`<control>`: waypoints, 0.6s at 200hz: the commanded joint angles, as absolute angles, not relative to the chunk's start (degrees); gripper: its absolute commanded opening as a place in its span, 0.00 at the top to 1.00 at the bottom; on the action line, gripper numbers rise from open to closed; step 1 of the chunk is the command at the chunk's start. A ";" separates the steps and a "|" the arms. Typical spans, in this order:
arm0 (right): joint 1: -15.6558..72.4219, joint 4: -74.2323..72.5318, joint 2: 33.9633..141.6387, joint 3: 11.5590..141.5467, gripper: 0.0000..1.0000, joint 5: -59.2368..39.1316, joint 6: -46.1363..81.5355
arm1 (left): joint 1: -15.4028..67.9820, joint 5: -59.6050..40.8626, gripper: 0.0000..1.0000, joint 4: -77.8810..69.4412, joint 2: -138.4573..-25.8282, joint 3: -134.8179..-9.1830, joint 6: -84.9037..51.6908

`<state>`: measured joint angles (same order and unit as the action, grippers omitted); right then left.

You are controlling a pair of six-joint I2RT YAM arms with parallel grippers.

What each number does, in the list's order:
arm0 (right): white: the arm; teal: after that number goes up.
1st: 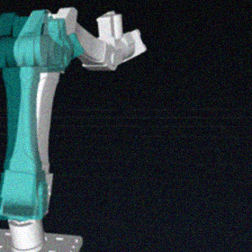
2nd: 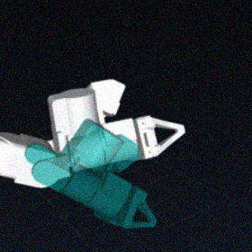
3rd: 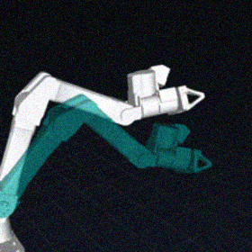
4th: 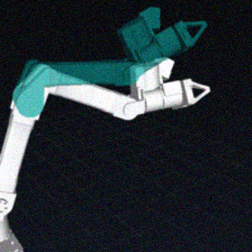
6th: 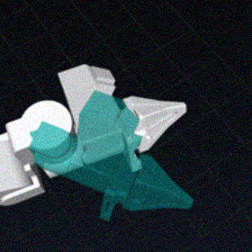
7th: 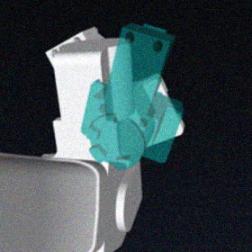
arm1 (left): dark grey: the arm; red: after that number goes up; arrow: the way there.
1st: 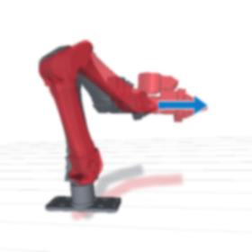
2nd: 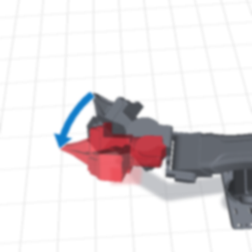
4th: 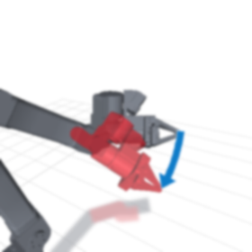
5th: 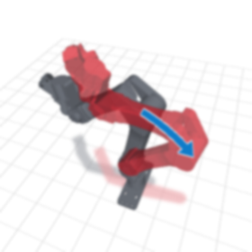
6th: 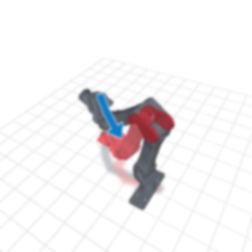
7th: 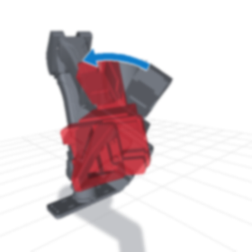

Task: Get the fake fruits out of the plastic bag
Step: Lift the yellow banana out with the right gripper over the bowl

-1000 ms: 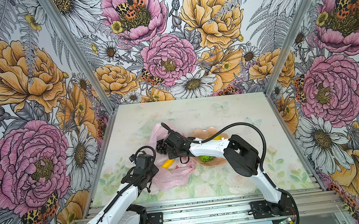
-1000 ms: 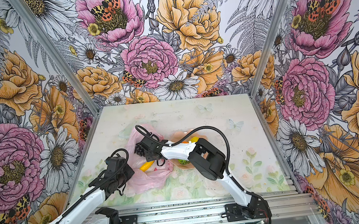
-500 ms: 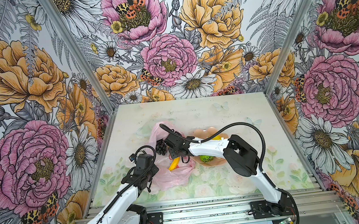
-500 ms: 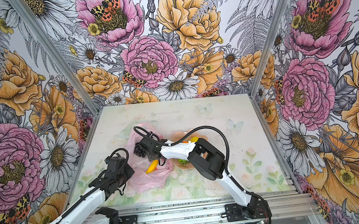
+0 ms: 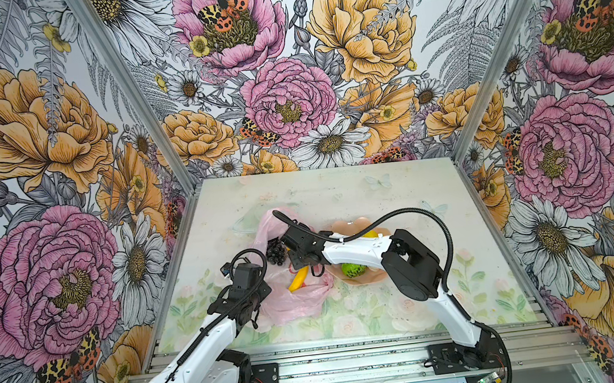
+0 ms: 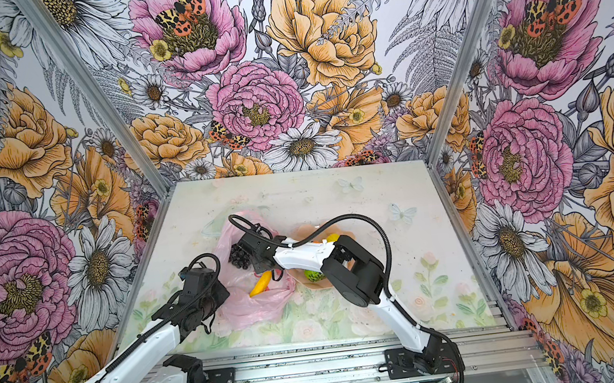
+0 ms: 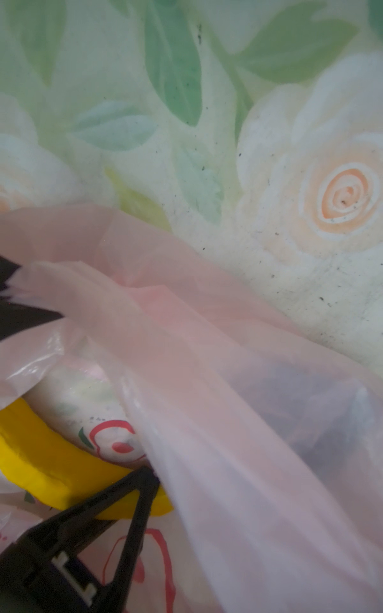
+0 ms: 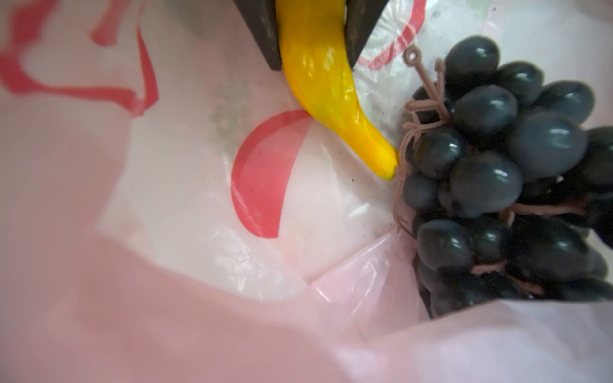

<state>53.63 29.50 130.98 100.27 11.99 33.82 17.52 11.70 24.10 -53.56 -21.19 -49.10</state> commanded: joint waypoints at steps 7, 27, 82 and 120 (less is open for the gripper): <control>53.39 29.89 127.59 100.76 0.76 12.88 32.26 | 17.71 13.79 0.96 23.07 -53.50 -21.69 -47.81; 53.35 29.88 124.44 99.70 0.77 12.89 31.47 | 16.91 13.35 0.96 23.00 -53.53 -21.81 -47.65; 53.37 29.81 116.98 95.48 0.76 13.50 30.43 | 14.68 12.39 0.96 22.59 -54.22 -23.07 -46.13; 53.39 29.72 115.01 94.44 0.75 17.85 29.13 | 15.27 10.23 0.97 21.83 -54.59 -24.11 -44.27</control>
<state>53.65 30.04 117.12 95.26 13.93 30.68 15.14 11.90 23.75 -54.63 -22.09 -46.52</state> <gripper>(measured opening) 0.288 0.050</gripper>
